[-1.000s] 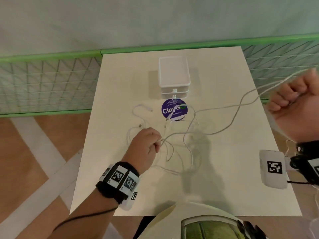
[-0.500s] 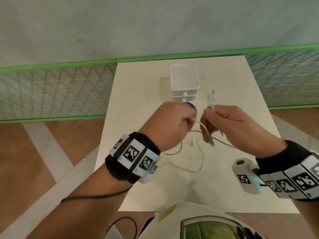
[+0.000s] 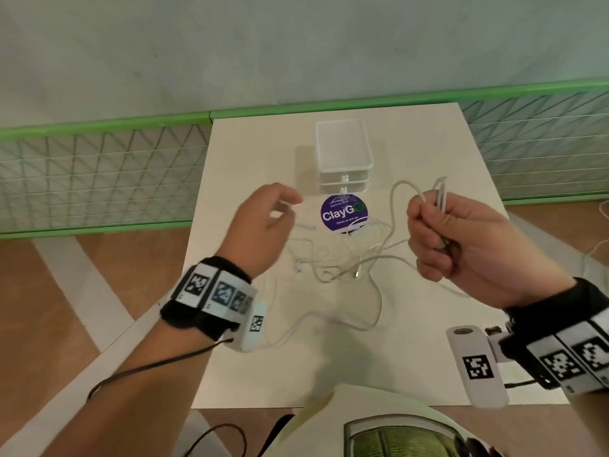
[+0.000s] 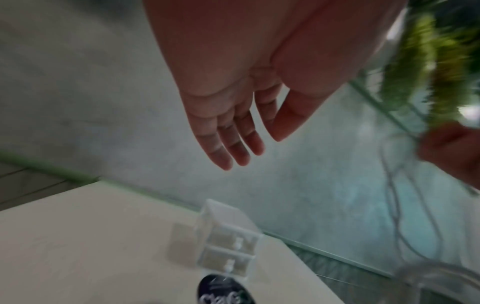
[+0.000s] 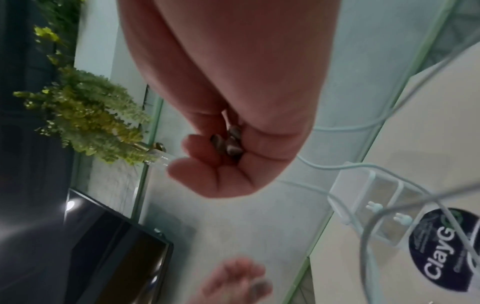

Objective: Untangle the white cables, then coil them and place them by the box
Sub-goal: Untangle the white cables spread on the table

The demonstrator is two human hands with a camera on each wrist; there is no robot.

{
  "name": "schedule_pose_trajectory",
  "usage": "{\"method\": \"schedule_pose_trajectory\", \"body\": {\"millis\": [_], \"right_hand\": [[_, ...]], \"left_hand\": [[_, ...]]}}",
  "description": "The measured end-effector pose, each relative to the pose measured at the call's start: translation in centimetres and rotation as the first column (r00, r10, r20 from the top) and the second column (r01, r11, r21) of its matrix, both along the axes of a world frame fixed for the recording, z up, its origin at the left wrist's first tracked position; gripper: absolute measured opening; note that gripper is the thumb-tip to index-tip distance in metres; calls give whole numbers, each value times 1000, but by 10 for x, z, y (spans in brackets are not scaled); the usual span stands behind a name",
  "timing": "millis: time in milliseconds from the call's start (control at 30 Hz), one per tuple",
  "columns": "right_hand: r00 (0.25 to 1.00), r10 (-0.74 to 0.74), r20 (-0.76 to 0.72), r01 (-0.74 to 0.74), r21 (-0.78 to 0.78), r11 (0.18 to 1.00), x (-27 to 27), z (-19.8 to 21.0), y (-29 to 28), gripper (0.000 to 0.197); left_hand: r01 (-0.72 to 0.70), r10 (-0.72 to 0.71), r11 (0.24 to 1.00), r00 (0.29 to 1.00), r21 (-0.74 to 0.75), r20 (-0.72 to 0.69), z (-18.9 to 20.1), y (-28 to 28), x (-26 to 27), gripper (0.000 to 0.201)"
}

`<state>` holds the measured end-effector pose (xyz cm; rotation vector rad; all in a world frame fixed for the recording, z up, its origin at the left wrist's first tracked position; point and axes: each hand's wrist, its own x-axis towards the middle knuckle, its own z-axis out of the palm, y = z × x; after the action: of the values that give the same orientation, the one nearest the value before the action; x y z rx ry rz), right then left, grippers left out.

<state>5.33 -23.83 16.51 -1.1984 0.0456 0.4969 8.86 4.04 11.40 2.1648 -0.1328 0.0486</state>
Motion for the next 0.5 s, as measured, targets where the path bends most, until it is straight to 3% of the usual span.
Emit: {"method": "schedule_pose_trajectory", "body": {"millis": [133,300,400,500], "right_hand": [[993,-70,-99,66,-47,997,13,-6,-23,16],[967,-176,-182,163,-85,983,27,-14,-45,45],[956,-251,-149,240,-88,967,42,-22,-61,54],[946,-312,-89,299,-132,945,57,-25,-74,59]], "left_hand": [[-109,129,984,982,143,-139,-45,39,-8,21],[35,105,941,915,336,-389,-106,44,-26,17],[73,115,895,915,440,-387,-128,29,-28,25],[-48,264,829,912,557,-315,-143,19,-21,44]]}}
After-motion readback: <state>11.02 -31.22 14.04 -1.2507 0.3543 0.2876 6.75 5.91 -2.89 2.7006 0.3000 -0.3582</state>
